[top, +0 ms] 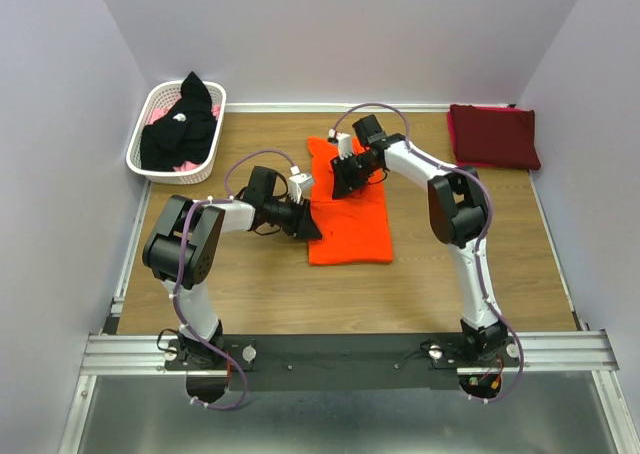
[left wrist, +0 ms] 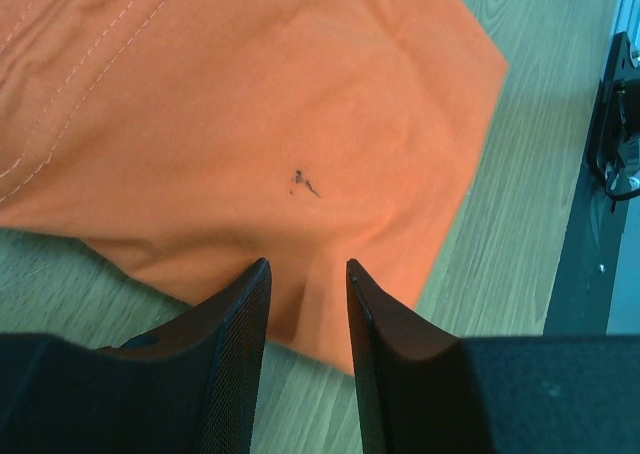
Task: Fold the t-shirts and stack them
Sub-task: Fold the folded rectangular tshirt in 1/3 of the way
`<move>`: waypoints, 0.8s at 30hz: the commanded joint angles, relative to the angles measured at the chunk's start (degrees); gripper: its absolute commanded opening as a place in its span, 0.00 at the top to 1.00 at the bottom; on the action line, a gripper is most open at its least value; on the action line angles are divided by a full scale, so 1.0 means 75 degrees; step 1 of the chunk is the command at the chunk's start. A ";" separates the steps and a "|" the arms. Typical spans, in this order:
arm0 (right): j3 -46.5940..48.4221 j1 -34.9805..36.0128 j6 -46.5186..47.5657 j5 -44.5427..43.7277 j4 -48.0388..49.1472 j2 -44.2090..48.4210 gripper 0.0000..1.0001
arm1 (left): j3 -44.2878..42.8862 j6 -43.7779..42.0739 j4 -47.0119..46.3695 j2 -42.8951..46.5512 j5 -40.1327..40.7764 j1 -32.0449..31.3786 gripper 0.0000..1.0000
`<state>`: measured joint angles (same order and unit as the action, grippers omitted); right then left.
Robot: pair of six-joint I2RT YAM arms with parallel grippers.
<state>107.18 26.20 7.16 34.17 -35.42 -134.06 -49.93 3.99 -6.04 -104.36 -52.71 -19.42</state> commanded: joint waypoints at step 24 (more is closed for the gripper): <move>-0.0906 0.0082 0.0158 -0.0033 0.0070 0.1069 1.00 | 0.0048 -0.0028 -0.0143 0.0133 0.0371 0.0035 0.56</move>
<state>102.45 26.33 6.48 34.79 -35.22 -129.54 -49.93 4.14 -6.11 -104.40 -50.94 -19.42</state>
